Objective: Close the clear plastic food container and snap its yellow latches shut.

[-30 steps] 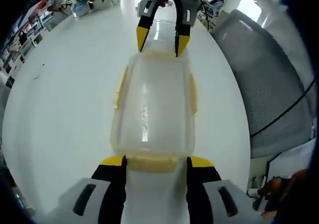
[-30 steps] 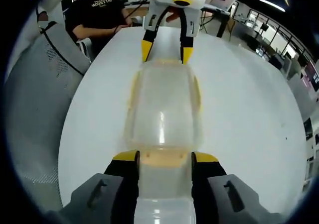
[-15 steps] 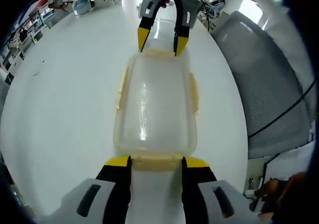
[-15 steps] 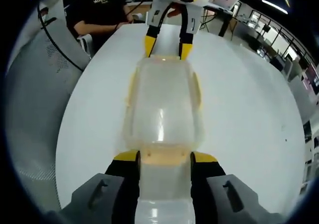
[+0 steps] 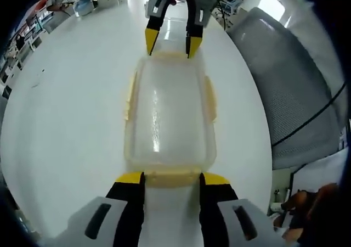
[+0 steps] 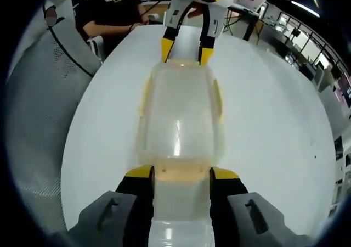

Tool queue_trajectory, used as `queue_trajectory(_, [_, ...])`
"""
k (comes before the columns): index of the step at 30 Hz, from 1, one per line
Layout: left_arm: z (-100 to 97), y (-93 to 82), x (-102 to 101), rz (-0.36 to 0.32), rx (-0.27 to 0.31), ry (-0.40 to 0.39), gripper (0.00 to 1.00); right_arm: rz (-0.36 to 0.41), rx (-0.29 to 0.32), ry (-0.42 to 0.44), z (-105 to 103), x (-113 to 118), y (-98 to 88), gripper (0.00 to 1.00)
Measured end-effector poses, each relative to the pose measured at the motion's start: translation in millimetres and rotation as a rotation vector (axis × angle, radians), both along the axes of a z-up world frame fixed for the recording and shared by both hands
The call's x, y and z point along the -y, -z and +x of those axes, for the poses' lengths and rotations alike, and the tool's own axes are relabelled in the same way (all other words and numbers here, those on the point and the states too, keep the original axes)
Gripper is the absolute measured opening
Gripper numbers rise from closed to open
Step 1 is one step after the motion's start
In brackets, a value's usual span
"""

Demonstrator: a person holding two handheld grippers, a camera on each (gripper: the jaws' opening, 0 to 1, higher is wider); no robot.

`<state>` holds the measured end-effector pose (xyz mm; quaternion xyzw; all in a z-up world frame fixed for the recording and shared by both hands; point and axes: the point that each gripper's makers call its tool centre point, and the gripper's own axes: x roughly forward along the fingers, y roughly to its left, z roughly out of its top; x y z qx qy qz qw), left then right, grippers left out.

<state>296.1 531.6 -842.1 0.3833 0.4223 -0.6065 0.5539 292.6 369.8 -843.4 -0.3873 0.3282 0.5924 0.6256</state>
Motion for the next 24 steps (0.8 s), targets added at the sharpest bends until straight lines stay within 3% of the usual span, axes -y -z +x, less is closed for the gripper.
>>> queue_trajectory(5, [1.1,0.6,1.2,0.003,0.006,-0.034,0.35,0.002,-0.006,0.011,0.0,0.4,0.1,0.36])
queue_trajectory(24, [1.9,2.6,1.4,-0.011,0.097,0.011,0.36,-0.016,-0.038,0.017,-1.4,0.4,2.6,0.36])
